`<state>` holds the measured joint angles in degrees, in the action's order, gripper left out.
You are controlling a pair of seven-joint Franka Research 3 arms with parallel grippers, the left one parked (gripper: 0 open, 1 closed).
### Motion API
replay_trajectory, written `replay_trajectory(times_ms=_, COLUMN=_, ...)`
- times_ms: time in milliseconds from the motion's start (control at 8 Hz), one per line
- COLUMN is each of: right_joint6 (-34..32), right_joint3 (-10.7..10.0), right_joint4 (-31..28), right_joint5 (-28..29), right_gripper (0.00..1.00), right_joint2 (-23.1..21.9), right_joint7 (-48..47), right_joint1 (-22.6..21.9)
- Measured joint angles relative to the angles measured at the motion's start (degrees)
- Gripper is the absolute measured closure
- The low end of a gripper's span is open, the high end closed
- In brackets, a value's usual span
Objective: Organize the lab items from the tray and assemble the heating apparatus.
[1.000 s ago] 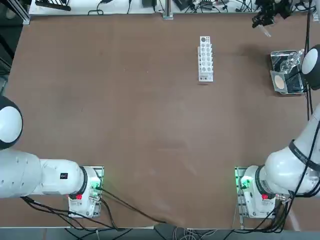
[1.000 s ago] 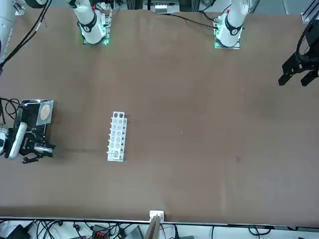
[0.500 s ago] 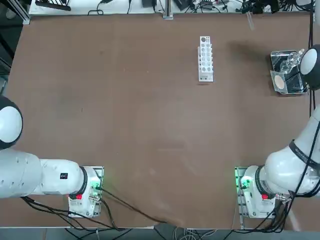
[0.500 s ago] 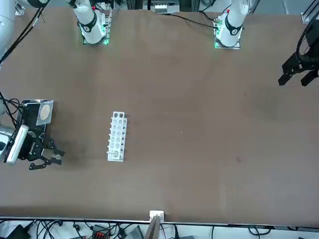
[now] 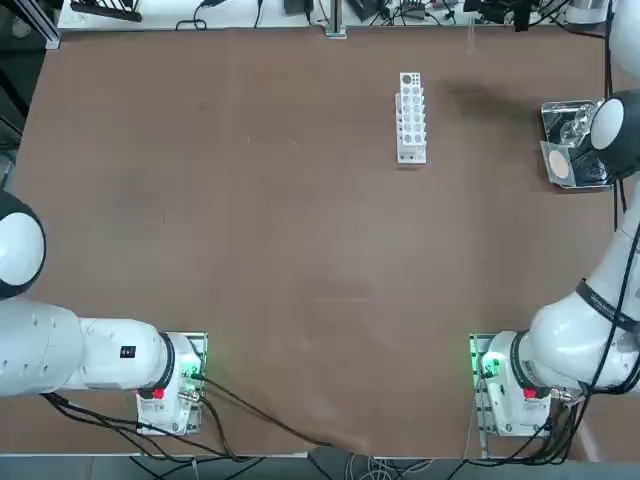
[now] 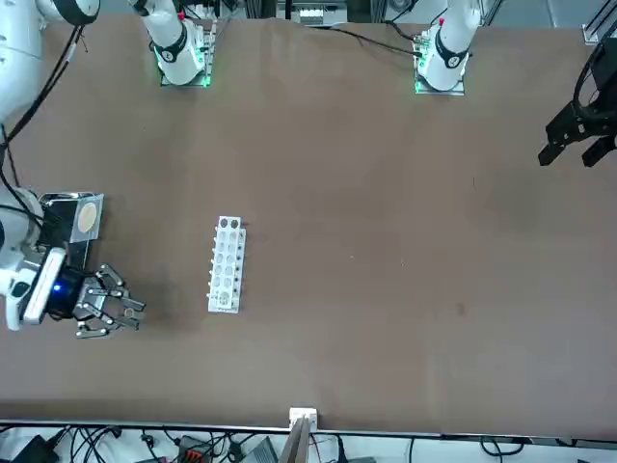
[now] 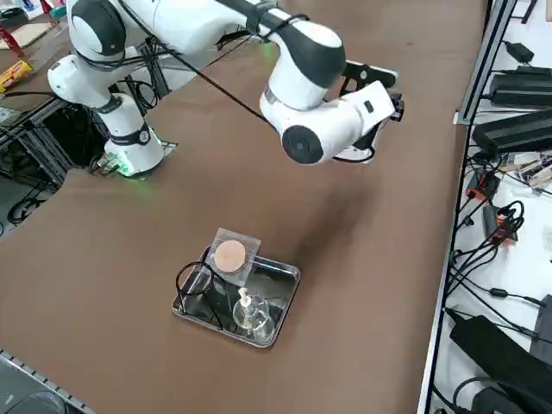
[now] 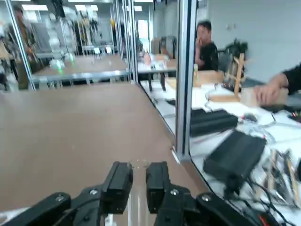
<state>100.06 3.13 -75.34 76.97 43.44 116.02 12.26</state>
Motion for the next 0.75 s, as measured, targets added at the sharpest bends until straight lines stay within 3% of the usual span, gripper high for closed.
replay_trajectory(times_ms=375, right_joint6=-4.41, right_joint3=0.44, right_joint4=-0.04, right_joint5=3.78, right_gripper=0.77, right_joint2=0.22, right_joint7=0.98, right_joint1=-0.01)
replay_trajectory(times_ms=750, right_joint6=-5.31, right_joint3=4.10, right_joint4=-1.36, right_joint5=8.87, right_gripper=0.77, right_joint2=0.20, right_joint7=1.08, right_joint1=-0.89)
